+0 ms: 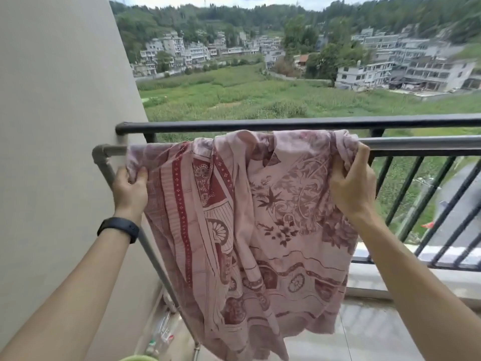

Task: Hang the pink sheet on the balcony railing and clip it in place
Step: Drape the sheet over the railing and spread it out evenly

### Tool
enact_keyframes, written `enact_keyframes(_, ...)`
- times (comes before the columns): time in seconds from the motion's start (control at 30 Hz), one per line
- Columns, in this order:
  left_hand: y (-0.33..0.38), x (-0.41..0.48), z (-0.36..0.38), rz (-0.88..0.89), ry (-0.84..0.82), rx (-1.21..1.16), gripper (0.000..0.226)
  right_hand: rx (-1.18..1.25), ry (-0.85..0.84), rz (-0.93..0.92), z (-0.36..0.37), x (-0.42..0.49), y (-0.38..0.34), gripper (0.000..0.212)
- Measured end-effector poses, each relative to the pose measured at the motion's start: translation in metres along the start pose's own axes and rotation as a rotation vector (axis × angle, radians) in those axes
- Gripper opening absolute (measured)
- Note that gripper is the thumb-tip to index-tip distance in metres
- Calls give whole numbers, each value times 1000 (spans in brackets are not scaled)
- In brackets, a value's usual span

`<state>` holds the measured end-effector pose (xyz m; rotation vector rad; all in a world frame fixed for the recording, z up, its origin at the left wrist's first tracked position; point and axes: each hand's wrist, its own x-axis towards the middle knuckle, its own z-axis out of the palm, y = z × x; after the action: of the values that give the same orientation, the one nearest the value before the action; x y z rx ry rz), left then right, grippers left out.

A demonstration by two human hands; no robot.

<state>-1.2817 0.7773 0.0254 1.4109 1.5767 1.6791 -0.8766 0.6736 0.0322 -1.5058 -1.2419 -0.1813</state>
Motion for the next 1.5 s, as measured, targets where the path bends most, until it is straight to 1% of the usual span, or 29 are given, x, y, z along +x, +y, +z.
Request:
enact_keyframes(0.03,9,4,-3,32,53,13,25,-1,51,-5,-4,8,0,27)
enact_keyframes(0.1,30,17,-16,86,131,-44,31,21,195,7,-15,27,-2,25)
enact_keyframes(0.13,33,20,-22,99,151,-67,33,39,251,39,-21,32,0,26)
enact_keyframes(0.17,30,21,-28,93,152,-63,34,39,265,82,-26,31,7,27)
enact_keyframes(0.23,11,9,-32,23,81,-8,35,20,162,147,-30,16,30,31)
enact_keyframes(0.3,-13,-6,-27,-38,-31,49,37,35,8,195,-27,-6,50,44)
enact_keyframes(0.33,-21,-12,-22,-58,-53,50,37,17,-14,196,-24,-15,56,54)
enact_keyframes(0.43,-25,-20,-7,-98,-19,49,31,-170,71,161,-7,-41,55,79)
enact_keyframes(0.5,-22,-22,0,-103,3,42,16,-306,79,80,5,-61,38,89)
enact_keyframes(0.53,-22,-22,1,-111,2,37,10,-358,62,21,12,-72,30,88)
enact_keyframes(0.57,-23,-22,1,-119,-2,36,9,-397,36,-50,19,-82,24,84)
enact_keyframes(0.67,-25,-18,-8,-133,-24,28,10,-426,-80,-258,44,-107,6,63)
enact_keyframes(0.73,-21,-12,-19,-157,-59,38,11,-386,-148,-374,63,-112,-13,56)
enact_keyframes(0.77,-17,-8,-25,-178,-83,25,16,-352,-167,-426,71,-110,-27,53)
enact_keyframes(0.83,-8,5,-35,-228,-142,-65,25,-288,-149,-497,86,-93,-60,49)
enact_keyframes(0.87,-3,12,-40,-255,-167,-120,26,-268,-135,-513,93,-79,-78,49)
enact_keyframes(0.93,8,28,-49,-288,-220,-201,19,-257,-136,-533,106,-49,-117,52)
enact_keyframes(1.0,21,41,-54,-294,-320,-204,22,-299,-176,-521,122,-17,-152,58)
enact_keyframes(1.07,28,52,-58,-297,-425,-175,30,-419,-299,-454,139,11,-174,66)
enact_keyframes(1.1,30,57,-59,-275,-443,-159,29,-495,-375,-410,147,19,-177,70)
enact_keyframes(1.13,32,63,-61,-231,-426,-145,25,-561,-434,-383,155,23,-177,73)
enact_keyframes(1.17,34,70,-63,-179,-380,-148,20,-589,-453,-380,159,23,-174,75)
enact_keyframes(1.2,36,78,-67,-142,-311,-189,17,-582,-418,-401,160,20,-169,73)
enact_keyframes(1.23,38,87,-73,-129,-228,-273,16,-540,-342,-438,159,13,-162,68)
enact_keyframes(1.3,38,107,-92,-128,-89,-428,17,-404,-134,-534,157,-3,-142,46)
enact_keyframes(1.33,34,116,-102,-110,-76,-407,16,-329,-33,-568,157,-11,-131,35)
enact_keyframes(1.4,21,126,-112,-72,-185,-202,10,-216,117,-609,159,-26,-110,25)
enact_keyframes(1.47,6,127,-112,-71,-312,-33,10,-191,187,-624,164,-38,-97,21)
enact_keyframes(1.5,0,127,-111,-79,-325,3,10,-211,204,-626,167,-43,-95,19)
